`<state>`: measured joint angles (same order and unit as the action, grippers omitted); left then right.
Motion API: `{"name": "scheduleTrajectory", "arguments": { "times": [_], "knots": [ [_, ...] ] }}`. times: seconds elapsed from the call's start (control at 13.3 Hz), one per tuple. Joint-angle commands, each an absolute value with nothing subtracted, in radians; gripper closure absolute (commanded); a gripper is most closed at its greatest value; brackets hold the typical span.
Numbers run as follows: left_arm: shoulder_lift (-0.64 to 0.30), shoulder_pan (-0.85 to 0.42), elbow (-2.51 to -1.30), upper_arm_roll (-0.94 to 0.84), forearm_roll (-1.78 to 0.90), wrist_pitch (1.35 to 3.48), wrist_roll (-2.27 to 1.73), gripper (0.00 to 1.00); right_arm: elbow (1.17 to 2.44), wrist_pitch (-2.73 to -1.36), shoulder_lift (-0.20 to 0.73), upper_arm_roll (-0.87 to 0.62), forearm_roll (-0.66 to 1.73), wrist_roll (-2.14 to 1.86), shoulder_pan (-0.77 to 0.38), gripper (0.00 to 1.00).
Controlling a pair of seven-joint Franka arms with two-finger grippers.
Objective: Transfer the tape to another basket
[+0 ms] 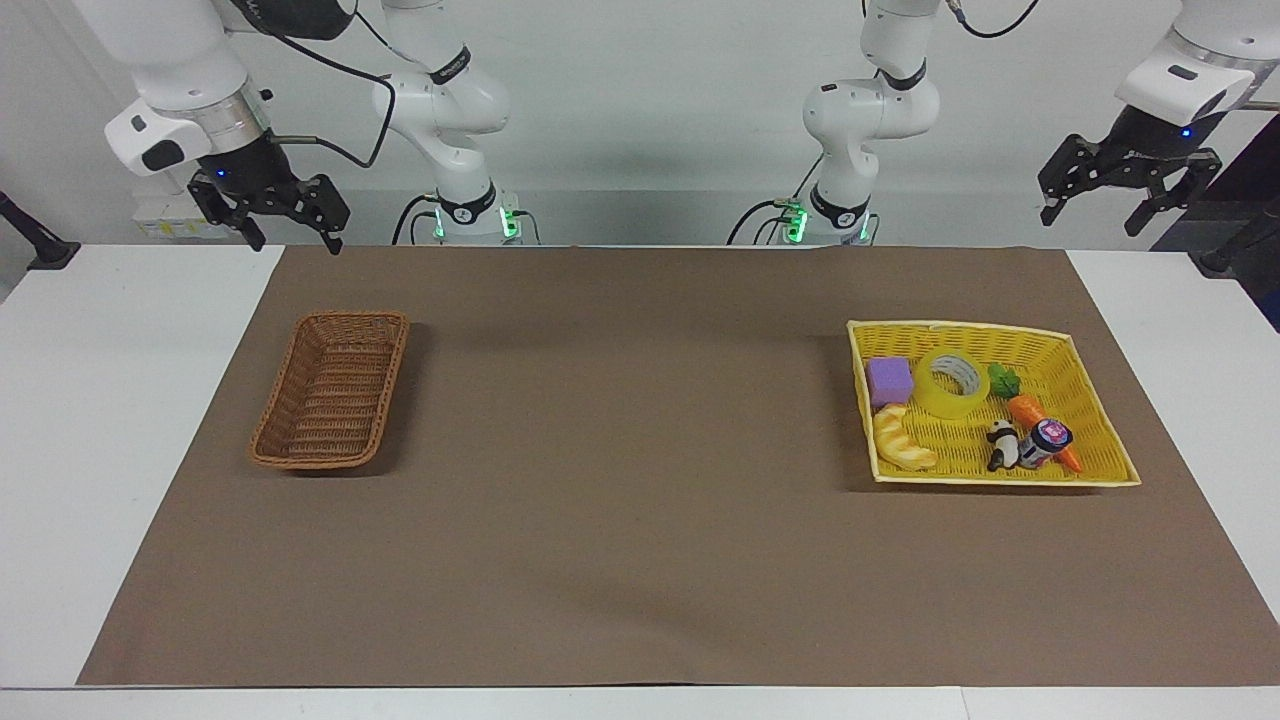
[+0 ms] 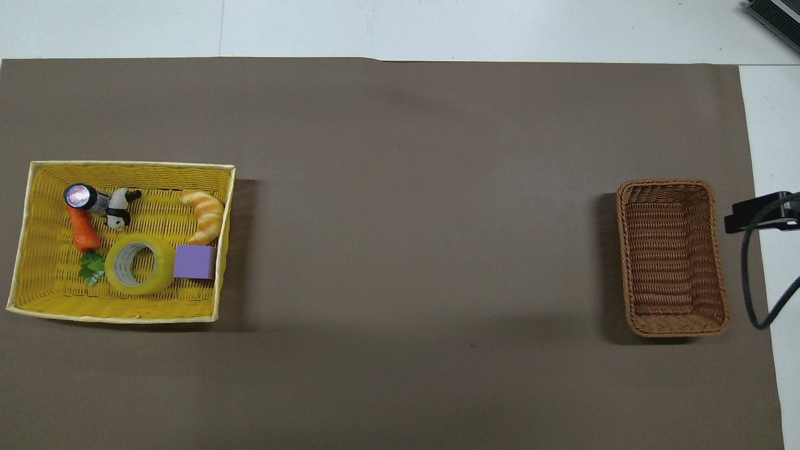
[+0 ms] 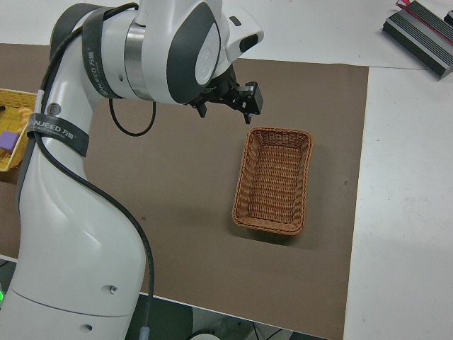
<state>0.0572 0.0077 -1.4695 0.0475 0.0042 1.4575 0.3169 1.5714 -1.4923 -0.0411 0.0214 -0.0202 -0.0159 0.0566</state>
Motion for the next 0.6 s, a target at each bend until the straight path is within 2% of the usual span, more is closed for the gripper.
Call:
{"name": "scheduleTrajectory", "arguments": {
  "times": [0.0,0.53],
  "knots": [
    [0.091,-0.008,-1.505,0.060,0.006,1.456,0.314,0.00,1.574,-1.502,-0.048,0.014,-0.040,-0.008,0.061,0.00],
    [0.089,-0.017,-1.502,0.038,0.003,1.456,0.308,0.00,1.582,-1.502,-0.051,0.012,-0.034,-0.011,0.064,0.00]
  ]
}}
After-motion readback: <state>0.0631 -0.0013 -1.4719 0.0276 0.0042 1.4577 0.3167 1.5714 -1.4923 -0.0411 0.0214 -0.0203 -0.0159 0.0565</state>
